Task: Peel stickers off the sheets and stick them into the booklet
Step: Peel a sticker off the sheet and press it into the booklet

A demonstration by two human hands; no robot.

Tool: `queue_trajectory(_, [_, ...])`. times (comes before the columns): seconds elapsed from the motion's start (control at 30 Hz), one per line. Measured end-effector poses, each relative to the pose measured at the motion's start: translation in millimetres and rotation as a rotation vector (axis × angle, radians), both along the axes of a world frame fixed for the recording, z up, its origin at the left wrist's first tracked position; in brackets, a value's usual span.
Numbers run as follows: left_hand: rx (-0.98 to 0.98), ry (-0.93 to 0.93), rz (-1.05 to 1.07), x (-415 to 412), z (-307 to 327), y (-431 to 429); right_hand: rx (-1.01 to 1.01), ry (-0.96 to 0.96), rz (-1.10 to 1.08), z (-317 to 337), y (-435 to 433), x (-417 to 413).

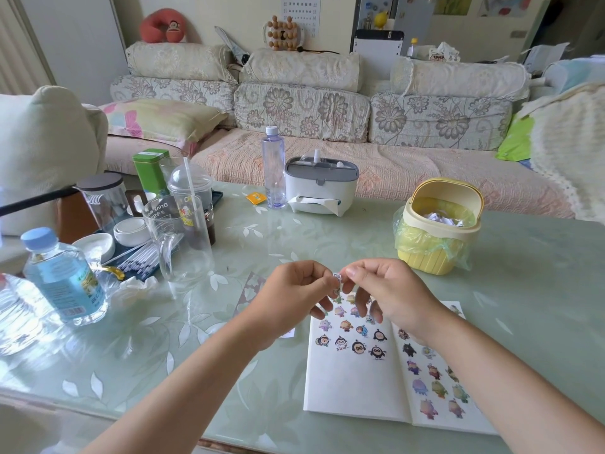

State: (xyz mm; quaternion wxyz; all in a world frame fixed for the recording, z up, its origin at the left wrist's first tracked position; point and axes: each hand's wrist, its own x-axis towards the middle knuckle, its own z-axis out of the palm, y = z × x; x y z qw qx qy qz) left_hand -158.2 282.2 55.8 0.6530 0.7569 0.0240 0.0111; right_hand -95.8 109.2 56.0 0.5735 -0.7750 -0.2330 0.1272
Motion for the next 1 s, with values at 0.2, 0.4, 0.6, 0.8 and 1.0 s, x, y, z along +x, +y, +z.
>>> queue_trajectory(0.2, [0.043, -0.019, 0.004, -2.0, -1.2, -1.0, -0.100, -0.172, -0.039, 0.7, -1.8, -1.9])
queue_trajectory(0.4, [0.023, -0.039, 0.071, -1.1, -5.0, -7.8, -0.132, -0.264, -0.094, -2.1, 1.7, -5.4])
queue_trajectory(0.6, [-0.056, -0.076, 0.105, -1.6, -2.5, -7.3, -0.022, -0.139, -0.089, 3.7, 0.9, -3.9])
queue_trajectory(0.8, [-0.028, -0.117, 0.160, -1.3, -5.8, -11.1, -0.052, -0.184, -0.120, 5.5, 0.6, -6.3])
queue_trajectory(1.0, [-0.092, -0.058, 0.144, -2.2, -6.5, -16.0, -0.033, -0.259, -0.198, 6.3, 2.9, -9.9])
